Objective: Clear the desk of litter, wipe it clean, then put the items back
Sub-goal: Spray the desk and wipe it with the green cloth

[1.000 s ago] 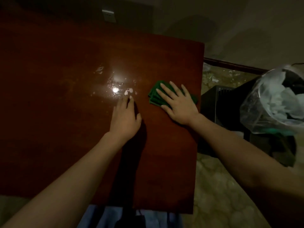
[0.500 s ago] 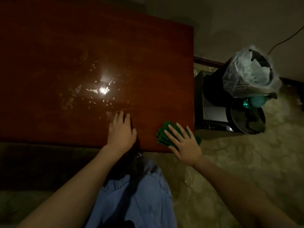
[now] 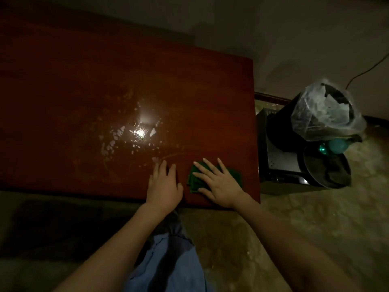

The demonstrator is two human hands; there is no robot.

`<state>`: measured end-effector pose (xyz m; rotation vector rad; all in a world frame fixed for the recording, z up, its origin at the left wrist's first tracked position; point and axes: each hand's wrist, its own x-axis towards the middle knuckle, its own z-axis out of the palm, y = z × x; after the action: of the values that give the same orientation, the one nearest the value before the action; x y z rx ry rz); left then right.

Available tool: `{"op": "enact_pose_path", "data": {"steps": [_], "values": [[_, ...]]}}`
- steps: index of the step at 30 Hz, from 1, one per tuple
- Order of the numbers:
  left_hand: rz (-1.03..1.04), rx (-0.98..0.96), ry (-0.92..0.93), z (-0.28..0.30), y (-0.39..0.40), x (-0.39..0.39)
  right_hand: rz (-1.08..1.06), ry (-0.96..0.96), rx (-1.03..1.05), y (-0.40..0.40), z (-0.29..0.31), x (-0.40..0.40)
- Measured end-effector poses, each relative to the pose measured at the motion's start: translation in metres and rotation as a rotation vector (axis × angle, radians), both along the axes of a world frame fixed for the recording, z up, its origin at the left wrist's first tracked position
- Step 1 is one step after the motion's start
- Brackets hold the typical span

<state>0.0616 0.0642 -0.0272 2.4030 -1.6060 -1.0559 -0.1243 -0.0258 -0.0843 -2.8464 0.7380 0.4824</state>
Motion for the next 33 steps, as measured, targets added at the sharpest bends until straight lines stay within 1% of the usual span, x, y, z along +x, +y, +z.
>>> {"op": "enact_pose_path", "data": {"steps": [6, 10, 15, 19, 23, 27, 30, 33], "values": [[0.084, -0.006, -0.031, -0.004, -0.056, 0.027, -0.050, 0.015, -0.019, -0.077, -0.002, 0.039], [0.094, 0.010, -0.041, -0.006, -0.106, 0.038, -0.110, -0.007, -0.035, -0.141, -0.002, 0.057], [0.130, -0.003, -0.028, -0.006, -0.172, 0.055, -0.109, -0.031, -0.018, -0.217, -0.003, 0.075], [0.182, -0.011, -0.049, -0.013, -0.211, 0.076, -0.180, -0.042, -0.036, -0.287, -0.003, 0.091], [0.177, -0.035, -0.115, -0.026, -0.234, 0.093, -0.258, -0.063, -0.066, -0.350, -0.005, 0.110], [0.158, -0.005, -0.182, -0.041, -0.248, 0.097, -0.300, -0.101, -0.071, -0.398, -0.006, 0.139], [0.173, 0.003, -0.249, -0.046, -0.252, 0.091, -0.354, -0.124, -0.098, -0.427, -0.010, 0.168], [0.180, 0.010, -0.248, -0.044, -0.253, 0.091, -0.444, -0.149, -0.063, -0.439, -0.010, 0.199]]}}
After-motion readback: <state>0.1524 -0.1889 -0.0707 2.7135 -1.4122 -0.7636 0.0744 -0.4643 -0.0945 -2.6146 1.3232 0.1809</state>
